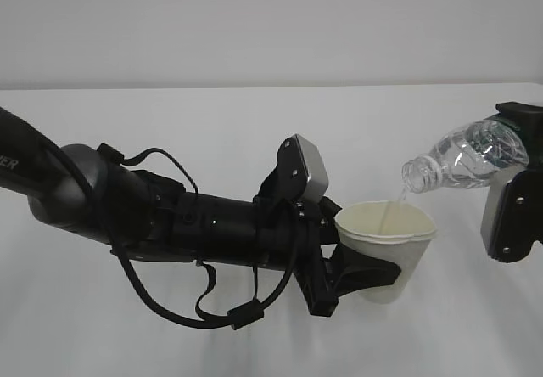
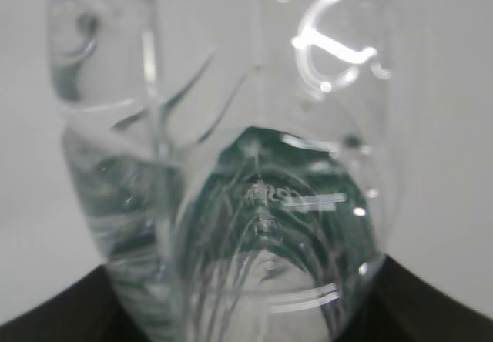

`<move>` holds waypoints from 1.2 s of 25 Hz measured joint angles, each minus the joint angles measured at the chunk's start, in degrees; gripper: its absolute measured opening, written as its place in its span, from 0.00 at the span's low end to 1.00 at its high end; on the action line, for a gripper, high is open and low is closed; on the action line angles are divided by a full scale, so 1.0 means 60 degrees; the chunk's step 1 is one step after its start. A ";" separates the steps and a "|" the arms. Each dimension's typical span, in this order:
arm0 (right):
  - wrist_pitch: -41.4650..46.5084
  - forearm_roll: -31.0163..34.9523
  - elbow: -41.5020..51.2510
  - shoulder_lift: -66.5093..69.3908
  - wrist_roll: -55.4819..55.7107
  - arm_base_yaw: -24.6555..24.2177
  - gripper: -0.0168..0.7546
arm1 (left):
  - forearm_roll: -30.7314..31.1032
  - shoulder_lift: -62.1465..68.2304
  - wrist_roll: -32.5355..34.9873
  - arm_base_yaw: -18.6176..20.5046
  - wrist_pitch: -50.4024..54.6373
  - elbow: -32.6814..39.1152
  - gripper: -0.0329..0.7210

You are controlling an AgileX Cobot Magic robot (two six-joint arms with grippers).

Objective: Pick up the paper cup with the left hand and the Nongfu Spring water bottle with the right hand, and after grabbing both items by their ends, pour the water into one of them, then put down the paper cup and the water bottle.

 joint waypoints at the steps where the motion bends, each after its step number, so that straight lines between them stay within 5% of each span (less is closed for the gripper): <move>1: 0.0000 0.0000 0.0000 0.0000 0.0000 0.0000 0.57 | 0.0000 0.0000 0.0000 0.0000 0.0000 0.0000 0.59; 30: 0.0000 -0.0021 -0.0015 0.0000 -0.0064 0.0000 0.57 | 0.0000 0.0000 0.0000 0.0000 0.0000 0.0000 0.58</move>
